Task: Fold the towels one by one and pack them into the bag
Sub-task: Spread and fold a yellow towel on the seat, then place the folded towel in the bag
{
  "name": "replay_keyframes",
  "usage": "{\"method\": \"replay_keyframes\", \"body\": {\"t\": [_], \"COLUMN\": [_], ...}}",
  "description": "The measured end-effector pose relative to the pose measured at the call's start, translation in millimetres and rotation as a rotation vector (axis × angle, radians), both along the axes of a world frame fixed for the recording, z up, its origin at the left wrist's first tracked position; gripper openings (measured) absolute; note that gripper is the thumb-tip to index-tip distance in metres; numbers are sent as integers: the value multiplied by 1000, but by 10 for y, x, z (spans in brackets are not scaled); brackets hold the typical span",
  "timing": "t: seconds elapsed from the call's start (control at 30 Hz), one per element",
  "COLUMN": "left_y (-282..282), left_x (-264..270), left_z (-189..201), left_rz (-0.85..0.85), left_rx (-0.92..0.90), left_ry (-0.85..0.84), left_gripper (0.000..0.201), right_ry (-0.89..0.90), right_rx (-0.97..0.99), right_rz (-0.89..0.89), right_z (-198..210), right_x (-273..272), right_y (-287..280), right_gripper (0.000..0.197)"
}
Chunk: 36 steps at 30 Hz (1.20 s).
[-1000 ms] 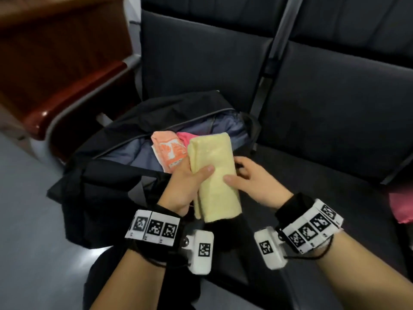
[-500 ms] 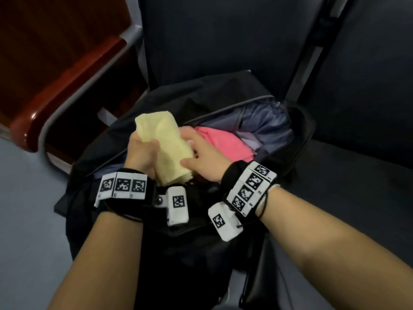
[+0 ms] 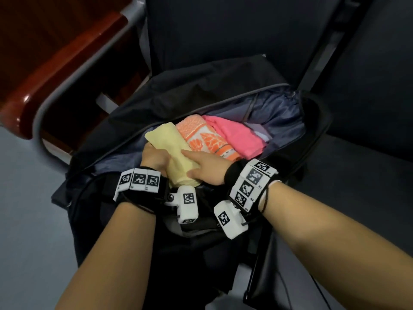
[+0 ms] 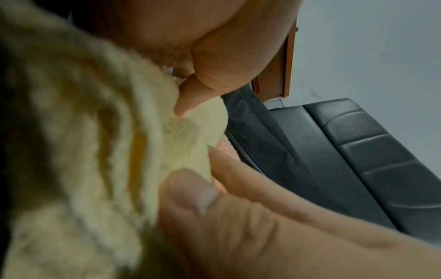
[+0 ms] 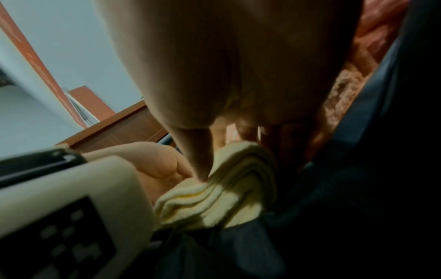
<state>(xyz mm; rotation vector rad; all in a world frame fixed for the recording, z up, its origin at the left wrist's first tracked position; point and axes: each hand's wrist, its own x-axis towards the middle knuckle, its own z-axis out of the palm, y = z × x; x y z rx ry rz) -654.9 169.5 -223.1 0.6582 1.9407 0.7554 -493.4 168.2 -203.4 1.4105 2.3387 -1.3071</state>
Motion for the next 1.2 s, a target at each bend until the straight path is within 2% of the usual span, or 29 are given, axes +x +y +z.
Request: {"method": "replay_keyframes", "body": {"t": [0.1,0.2,0.37,0.47,0.6,0.73,0.9,1.0,1.07,1.2], "left_y": [6,-73,-416,-668,-1106,-1680,-2370,-2710,-2892,-3110], "left_x": [25,185,964,1629,2860,4192,5526,6083,6342,6541], "left_z": [150,409,909,1142,1245,1054,600,374,231,-47], "left_rz": [24,6,-50,-207,-582,-955,-1237,-1376,-1464,-1588], "left_rx": [-30,-44,210,379,563,517,434,346,259,183], "left_ry": [87,227,412,448,428,287,198,194,224,407], "left_gripper": [60,74,86,73,43,31,27,31,40,57], "right_ry": [6,101,213,239,202,97,-33,-95,-128,-173], "right_rx": [-20,33,224,303,338,379,325,215,143,83], "right_rz": [-9,-123,-376,-513,-734,-958,-1137,-1149,-1126,-1094], "right_z": [125,375,819,989,1059,906,490,253,119,-76], "right_x": [73,329,1232,1976,3134,4292,5504,6020,6246,6396], "right_y": [-42,-153,-609,-1072,-1824,-2571,-3396,-3753,-3912,-4034], "right_gripper": [73,69,46,36,29,30,40,36,38,46]}}
